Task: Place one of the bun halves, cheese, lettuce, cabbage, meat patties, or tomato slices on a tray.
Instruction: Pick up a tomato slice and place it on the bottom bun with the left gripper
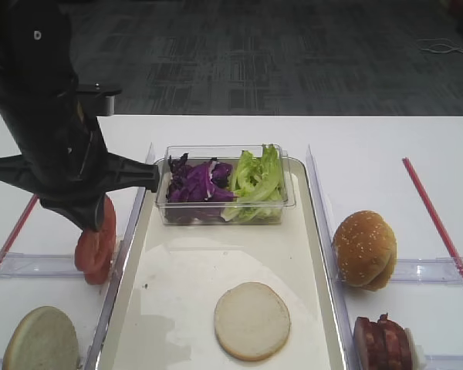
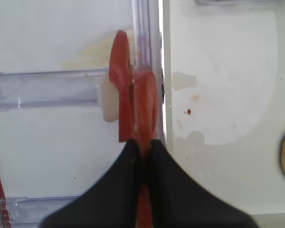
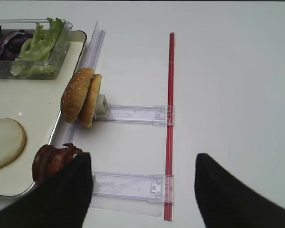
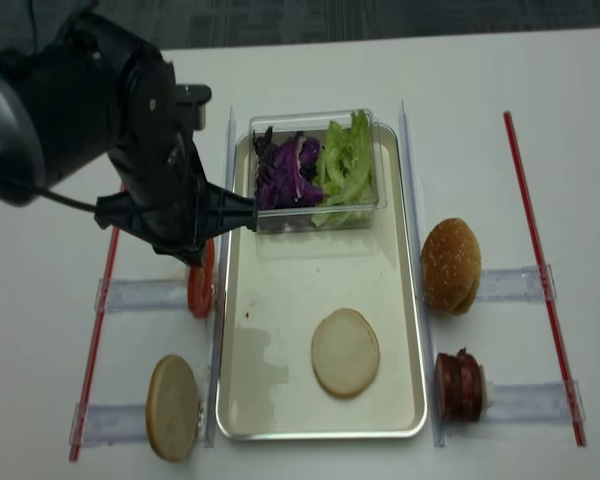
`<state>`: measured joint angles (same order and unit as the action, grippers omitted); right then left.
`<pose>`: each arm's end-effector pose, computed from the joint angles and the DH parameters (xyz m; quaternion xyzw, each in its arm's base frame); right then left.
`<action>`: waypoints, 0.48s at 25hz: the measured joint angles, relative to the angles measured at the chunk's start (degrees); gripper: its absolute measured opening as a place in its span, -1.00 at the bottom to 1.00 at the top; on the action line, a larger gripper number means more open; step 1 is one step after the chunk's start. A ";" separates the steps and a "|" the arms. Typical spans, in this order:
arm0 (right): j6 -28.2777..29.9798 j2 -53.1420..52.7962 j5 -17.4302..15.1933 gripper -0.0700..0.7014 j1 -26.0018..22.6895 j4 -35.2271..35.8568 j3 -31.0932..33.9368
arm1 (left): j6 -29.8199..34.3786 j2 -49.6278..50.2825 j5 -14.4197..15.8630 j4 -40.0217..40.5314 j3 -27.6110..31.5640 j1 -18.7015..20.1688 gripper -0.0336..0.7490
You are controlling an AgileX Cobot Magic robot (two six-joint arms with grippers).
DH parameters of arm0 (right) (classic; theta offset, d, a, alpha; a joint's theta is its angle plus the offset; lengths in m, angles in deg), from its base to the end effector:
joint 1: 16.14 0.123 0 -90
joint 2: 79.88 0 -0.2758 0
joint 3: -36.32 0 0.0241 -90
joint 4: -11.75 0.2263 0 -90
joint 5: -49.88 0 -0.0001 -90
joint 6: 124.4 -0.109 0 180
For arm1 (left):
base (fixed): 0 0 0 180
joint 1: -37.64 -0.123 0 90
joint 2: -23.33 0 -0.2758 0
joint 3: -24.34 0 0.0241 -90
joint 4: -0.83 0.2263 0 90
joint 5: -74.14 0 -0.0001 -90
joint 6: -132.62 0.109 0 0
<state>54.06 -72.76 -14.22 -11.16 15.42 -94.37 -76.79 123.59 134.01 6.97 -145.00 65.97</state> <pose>-0.0052 0.0058 0.2471 -0.0282 0.8674 0.0601 0.4931 0.2571 -0.1272 0.2290 0.0137 0.9955 0.0036 0.0935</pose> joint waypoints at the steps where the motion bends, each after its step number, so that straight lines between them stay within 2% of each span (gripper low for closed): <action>1: 0.00 0.00 0.00 0.40 0.00 0.00 0.00 | -0.11 -0.49 -0.40 -0.15 0.59 0.12 -0.78; 12: -0.19 0.00 0.00 0.40 0.00 -0.11 0.00 | -1.57 -2.03 -5.41 -3.31 4.72 5.12 -0.79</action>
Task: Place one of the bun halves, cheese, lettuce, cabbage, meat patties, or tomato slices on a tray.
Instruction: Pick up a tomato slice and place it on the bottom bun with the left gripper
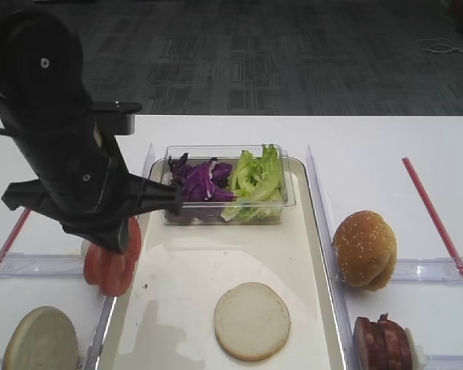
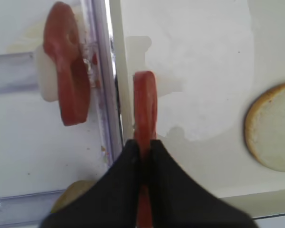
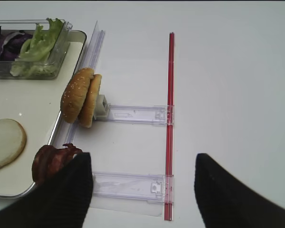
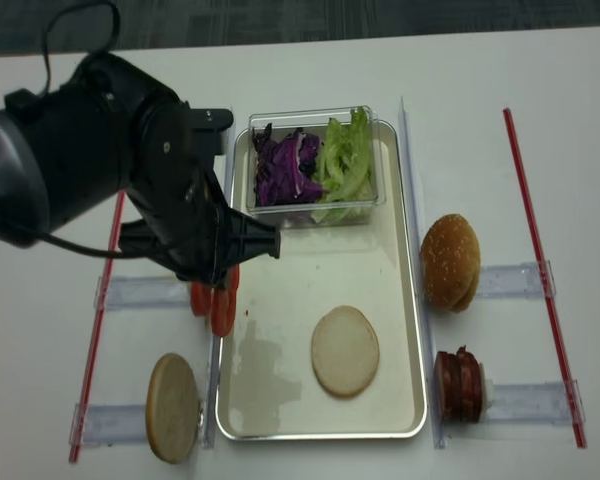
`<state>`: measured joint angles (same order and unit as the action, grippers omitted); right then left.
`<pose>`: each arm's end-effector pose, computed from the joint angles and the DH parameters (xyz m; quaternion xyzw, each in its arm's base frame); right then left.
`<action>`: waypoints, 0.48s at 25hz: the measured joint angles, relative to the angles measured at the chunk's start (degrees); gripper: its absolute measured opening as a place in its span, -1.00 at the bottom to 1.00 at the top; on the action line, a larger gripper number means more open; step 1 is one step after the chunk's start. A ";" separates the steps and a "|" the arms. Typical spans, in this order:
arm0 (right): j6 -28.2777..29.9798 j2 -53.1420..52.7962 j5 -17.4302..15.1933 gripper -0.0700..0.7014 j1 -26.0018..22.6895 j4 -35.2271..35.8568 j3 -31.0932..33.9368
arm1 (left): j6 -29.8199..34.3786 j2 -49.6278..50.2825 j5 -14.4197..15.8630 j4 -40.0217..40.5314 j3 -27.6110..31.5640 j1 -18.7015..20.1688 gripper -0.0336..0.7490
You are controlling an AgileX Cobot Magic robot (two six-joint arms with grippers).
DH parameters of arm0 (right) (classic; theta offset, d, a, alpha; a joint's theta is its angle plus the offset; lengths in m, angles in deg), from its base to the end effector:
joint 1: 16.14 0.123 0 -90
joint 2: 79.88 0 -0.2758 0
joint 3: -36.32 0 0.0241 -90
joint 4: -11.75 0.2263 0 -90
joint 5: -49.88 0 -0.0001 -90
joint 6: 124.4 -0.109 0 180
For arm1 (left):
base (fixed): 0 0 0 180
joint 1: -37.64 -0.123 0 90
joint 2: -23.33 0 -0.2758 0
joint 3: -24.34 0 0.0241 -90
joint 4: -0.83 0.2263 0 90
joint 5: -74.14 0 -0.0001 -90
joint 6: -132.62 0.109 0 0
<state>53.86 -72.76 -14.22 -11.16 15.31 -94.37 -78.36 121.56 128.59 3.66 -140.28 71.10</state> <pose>-0.0052 0.0057 0.2471 -0.0266 0.8675 0.0600 0.4931 0.2352 -0.1502 0.2208 0.0337 0.9938 -0.0373 0.0994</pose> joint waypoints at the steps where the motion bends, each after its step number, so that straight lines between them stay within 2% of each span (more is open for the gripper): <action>1: 0.00 0.00 0.00 0.40 0.00 0.00 0.00 | -0.11 0.00 -0.82 -0.78 0.51 0.42 -0.79; 6: 0.00 0.00 0.00 0.40 0.00 0.00 0.00 | -0.13 0.00 -3.87 -2.83 2.35 2.85 -0.79; 12: 0.00 0.00 0.00 0.40 0.00 0.00 0.00 | 0.51 0.00 -8.44 -7.63 6.16 3.45 -0.79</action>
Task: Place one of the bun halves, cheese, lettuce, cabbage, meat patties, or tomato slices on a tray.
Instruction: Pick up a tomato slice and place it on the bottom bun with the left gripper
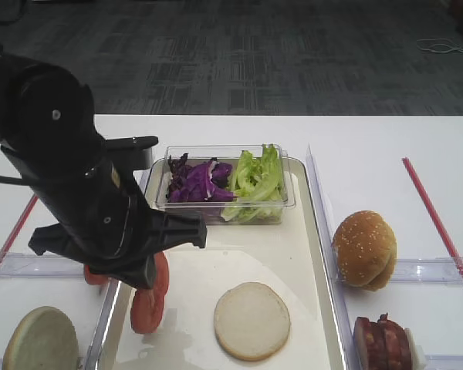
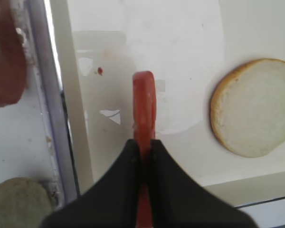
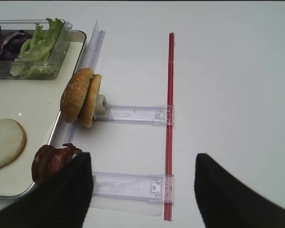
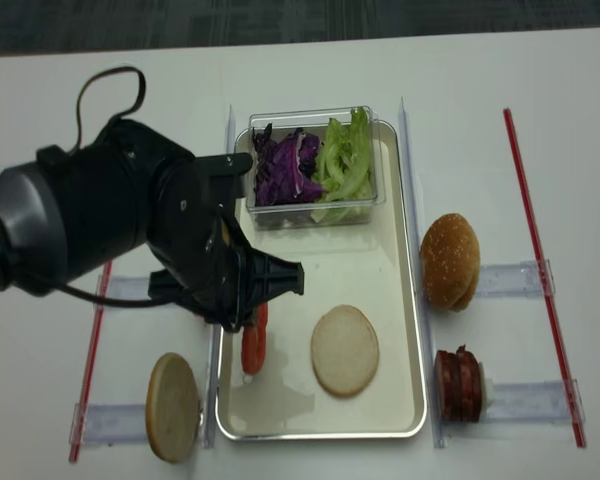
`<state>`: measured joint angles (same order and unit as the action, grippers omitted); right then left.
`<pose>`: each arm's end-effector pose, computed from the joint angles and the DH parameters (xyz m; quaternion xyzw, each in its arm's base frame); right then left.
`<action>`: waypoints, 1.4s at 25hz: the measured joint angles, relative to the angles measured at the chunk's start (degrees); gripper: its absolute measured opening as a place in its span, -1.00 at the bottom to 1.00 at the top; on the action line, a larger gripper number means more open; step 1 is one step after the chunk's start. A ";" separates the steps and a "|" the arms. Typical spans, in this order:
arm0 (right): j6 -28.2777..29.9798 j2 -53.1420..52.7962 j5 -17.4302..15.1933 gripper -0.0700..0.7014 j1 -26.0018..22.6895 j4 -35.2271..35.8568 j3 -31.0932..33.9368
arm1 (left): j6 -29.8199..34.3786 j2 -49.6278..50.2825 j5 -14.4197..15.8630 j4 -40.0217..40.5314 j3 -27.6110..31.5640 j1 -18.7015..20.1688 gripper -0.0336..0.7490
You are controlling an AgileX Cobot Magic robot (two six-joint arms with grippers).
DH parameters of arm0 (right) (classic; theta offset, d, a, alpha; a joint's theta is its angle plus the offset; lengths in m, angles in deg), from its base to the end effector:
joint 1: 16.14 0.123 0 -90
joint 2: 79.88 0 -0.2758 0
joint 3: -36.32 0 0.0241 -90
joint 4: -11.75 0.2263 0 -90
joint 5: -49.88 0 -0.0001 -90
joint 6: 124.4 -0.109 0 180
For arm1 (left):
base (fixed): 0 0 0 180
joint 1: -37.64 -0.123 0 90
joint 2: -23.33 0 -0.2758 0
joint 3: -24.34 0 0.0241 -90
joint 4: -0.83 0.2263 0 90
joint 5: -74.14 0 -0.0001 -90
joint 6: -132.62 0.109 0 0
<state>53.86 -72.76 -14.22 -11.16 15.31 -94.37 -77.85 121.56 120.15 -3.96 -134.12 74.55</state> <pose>-0.0052 0.0057 0.2471 -0.0266 0.8675 0.0600 0.4931 0.2157 -0.1702 0.1991 0.0307 0.9913 -0.0964 0.0844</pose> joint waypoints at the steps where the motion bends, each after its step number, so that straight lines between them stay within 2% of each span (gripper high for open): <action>1: 0.00 0.00 0.00 0.40 0.00 0.00 0.00 | 0.76 0.00 -0.68 -1.06 0.63 0.00 -0.79; 12: 0.00 0.00 0.00 0.40 0.00 -0.10 0.00 | 9.07 -1.86 -9.93 -12.55 7.03 0.00 -0.79; 15: 0.00 0.00 0.00 0.40 0.00 -0.10 0.00 | 14.93 -1.86 -12.77 -18.94 8.61 0.00 -0.79; 20: 0.00 0.00 0.00 0.40 0.00 -0.10 0.00 | 24.85 -1.86 -14.83 -28.24 9.07 -0.12 -0.79; 23: 0.00 0.00 0.00 0.40 0.00 -0.10 0.00 | 30.47 -1.86 -14.95 -34.57 9.07 -1.35 -0.79; 30: 0.00 0.00 0.00 0.40 0.00 -0.10 0.00 | 51.26 -1.86 -14.17 -53.80 9.07 -4.13 -0.79; 35: 0.00 0.00 0.00 0.40 0.00 -0.10 0.00 | 62.06 0.36 -10.23 -64.27 9.73 -5.82 -0.79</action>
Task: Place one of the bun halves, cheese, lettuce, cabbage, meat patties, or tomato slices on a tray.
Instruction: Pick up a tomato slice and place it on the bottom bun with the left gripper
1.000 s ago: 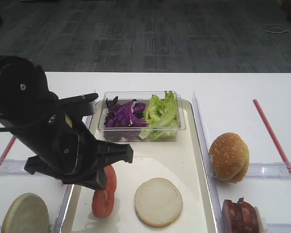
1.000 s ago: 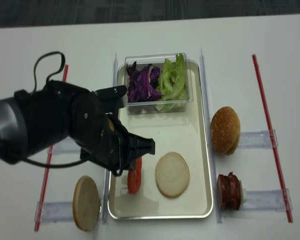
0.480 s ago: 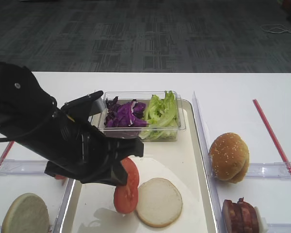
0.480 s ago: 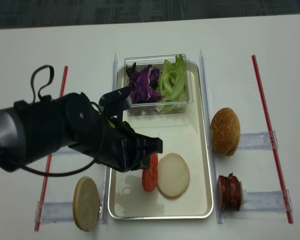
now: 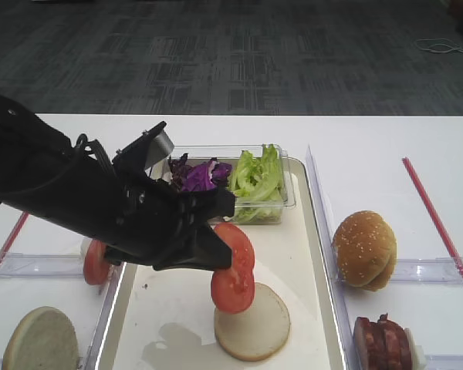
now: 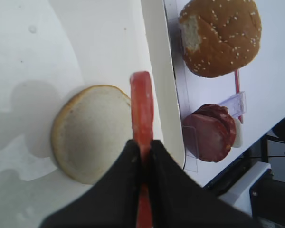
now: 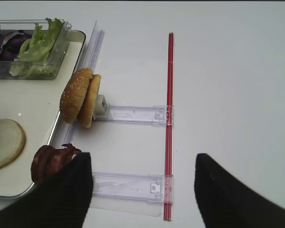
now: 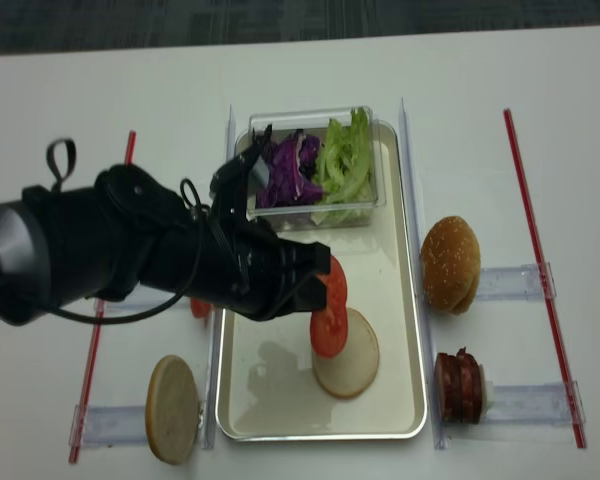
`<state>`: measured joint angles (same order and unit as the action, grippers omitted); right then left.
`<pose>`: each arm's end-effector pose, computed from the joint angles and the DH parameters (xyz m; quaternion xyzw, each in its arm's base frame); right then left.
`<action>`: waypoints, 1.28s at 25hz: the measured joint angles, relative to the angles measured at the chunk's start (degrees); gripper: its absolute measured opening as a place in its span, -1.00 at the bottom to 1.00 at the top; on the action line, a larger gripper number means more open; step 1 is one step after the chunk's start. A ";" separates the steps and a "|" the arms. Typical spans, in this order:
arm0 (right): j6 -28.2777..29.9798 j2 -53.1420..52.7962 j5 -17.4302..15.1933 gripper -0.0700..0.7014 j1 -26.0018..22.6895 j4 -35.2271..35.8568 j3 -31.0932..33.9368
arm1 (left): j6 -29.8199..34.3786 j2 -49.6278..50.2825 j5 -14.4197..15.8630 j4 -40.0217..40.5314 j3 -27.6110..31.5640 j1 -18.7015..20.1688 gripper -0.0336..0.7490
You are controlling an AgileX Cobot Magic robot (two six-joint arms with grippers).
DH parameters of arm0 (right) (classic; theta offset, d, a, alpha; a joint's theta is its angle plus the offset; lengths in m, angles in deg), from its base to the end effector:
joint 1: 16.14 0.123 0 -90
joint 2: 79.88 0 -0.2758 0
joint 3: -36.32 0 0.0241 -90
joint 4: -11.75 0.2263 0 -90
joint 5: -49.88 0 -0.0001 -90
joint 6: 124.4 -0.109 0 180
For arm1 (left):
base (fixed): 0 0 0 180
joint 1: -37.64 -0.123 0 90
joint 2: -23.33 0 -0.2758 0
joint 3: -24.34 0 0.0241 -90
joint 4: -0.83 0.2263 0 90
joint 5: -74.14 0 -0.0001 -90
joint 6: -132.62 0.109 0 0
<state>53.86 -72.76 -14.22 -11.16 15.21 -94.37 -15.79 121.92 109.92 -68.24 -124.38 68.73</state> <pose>-0.0052 0.0055 0.2471 -0.0266 0.8675 0.0591 0.4931 0.2120 -0.1975 0.1950 0.0707 0.9139 -0.3859 0.1046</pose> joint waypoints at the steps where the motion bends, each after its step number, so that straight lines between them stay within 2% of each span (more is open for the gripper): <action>1: 0.00 0.00 0.00 0.40 0.00 0.00 0.00 | 3.16 0.55 0.27 -3.24 0.64 -0.05 -0.79; 5: 0.00 0.00 0.00 0.40 0.00 0.00 0.00 | 15.71 2.00 2.00 -16.69 4.08 -0.05 -0.80; 11: 0.00 0.00 0.00 0.40 0.00 0.00 0.00 | 23.54 6.02 7.81 -24.28 6.23 -1.61 -0.80; 16: 0.00 0.00 0.00 0.40 0.00 0.00 0.00 | 25.34 8.52 9.72 -27.16 6.23 -1.61 -0.80; 32: 0.00 0.00 0.00 0.40 0.00 0.00 0.00 | 30.27 14.41 10.69 -30.23 6.23 -1.61 -0.80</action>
<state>53.86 -72.76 -14.22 -11.16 15.21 -94.37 14.48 136.33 120.62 -98.47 -118.15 67.11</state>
